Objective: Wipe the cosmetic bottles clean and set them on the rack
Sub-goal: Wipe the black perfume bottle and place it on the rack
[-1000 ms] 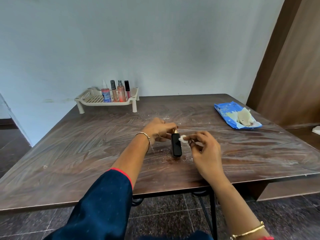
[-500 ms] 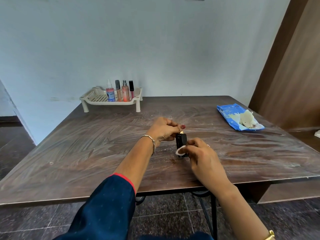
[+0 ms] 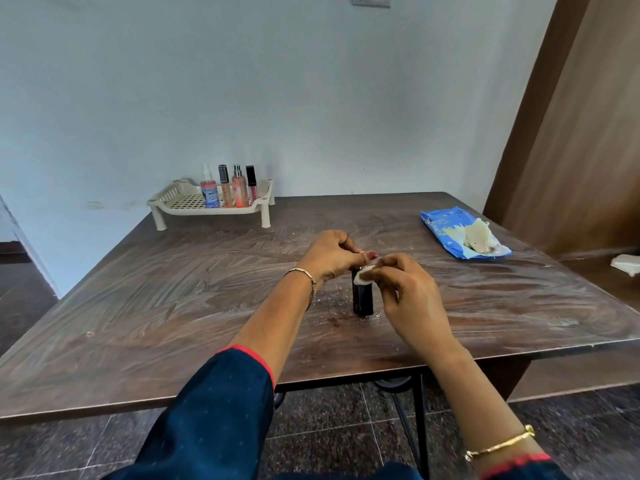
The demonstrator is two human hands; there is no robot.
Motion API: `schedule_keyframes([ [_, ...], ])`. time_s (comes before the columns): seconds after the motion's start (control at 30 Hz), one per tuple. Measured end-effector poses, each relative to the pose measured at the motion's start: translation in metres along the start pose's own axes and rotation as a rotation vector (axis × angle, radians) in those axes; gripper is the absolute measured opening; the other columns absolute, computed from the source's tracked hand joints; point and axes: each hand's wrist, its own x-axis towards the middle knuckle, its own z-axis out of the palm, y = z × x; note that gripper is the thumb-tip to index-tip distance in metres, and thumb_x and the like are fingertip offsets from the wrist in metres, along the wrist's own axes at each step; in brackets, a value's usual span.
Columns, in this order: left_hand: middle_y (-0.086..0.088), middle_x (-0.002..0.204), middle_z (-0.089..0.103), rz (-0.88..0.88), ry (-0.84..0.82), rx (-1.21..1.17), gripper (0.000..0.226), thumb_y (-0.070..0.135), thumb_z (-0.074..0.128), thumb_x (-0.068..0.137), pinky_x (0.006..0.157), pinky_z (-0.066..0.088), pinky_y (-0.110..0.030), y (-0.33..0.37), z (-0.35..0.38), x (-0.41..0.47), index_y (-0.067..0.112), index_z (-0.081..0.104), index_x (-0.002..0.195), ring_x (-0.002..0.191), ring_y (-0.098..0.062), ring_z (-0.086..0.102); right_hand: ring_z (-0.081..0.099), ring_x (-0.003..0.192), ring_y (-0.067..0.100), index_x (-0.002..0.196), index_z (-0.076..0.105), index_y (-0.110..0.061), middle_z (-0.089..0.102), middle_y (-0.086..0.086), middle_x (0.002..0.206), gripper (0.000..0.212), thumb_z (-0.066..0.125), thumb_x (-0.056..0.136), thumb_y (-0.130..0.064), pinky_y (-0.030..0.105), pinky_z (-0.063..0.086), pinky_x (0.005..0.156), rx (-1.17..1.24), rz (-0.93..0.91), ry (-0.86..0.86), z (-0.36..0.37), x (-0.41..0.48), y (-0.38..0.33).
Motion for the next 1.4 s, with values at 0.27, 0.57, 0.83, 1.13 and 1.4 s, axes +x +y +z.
schedule_keyframes([
  [0.27, -0.009, 0.091, 0.066, -0.090, 0.027, -0.049, 0.019, 0.014, 0.072, 0.080, 0.058, 0.039, -0.024, -0.001, -0.001, 0.002, 0.013, 0.054, 0.081, 0.083, -0.018, 0.058, 0.064, 0.084, 0.022, 0.092, 0.072, -0.014, 0.065, 0.002, 0.101, 0.029, 0.069, 0.073, 0.007, 0.032, 0.054, 0.067, -0.050, -0.079, -0.066, 0.005, -0.009, -0.003],
  [0.57, -0.004, 0.084, 0.065, -0.037, -0.038, -0.025, 0.026, 0.021, 0.075, 0.078, 0.054, 0.037, -0.017, 0.001, -0.004, -0.002, 0.017, 0.050, 0.074, 0.076, -0.009, 0.060, 0.064, 0.079, 0.022, 0.085, 0.072, -0.013, 0.063, 0.000, 0.096, 0.023, 0.066, 0.074, 0.007, 0.036, 0.054, 0.066, -0.030, -0.053, -0.140, 0.001, -0.020, 0.000],
  [0.83, -0.003, 0.074, 0.061, -0.002, -0.032, -0.049, 0.028, 0.023, 0.077, 0.077, 0.058, 0.044, -0.016, -0.001, -0.007, -0.005, 0.013, 0.051, 0.073, 0.070, -0.011, 0.058, 0.064, 0.090, 0.020, 0.092, 0.073, -0.011, 0.065, 0.002, 0.103, 0.020, 0.066, 0.078, 0.001, 0.029, 0.051, 0.071, -0.047, -0.070, -0.026, 0.003, 0.007, -0.009],
  [1.13, 0.001, 0.076, 0.066, -0.031, -0.031, -0.058, 0.027, 0.019, 0.078, 0.076, 0.047, 0.038, -0.009, -0.007, -0.007, 0.001, 0.017, 0.052, 0.073, 0.069, -0.004, 0.062, 0.064, 0.078, 0.023, 0.083, 0.072, -0.014, 0.063, -0.002, 0.094, 0.026, 0.062, 0.072, 0.007, 0.034, 0.053, 0.067, -0.082, -0.069, -0.250, -0.002, -0.030, 0.004],
  [1.4, 0.000, 0.070, 0.063, 0.011, 0.020, -0.064, 0.032, 0.024, 0.083, 0.069, 0.054, 0.045, -0.015, -0.011, -0.011, -0.004, 0.015, 0.051, 0.071, 0.064, -0.004, 0.063, 0.061, 0.080, 0.005, 0.079, 0.072, -0.020, 0.062, -0.009, 0.087, 0.028, 0.064, 0.078, 0.006, 0.019, 0.050, 0.071, 0.126, 0.147, -0.015, -0.005, -0.021, -0.002],
])
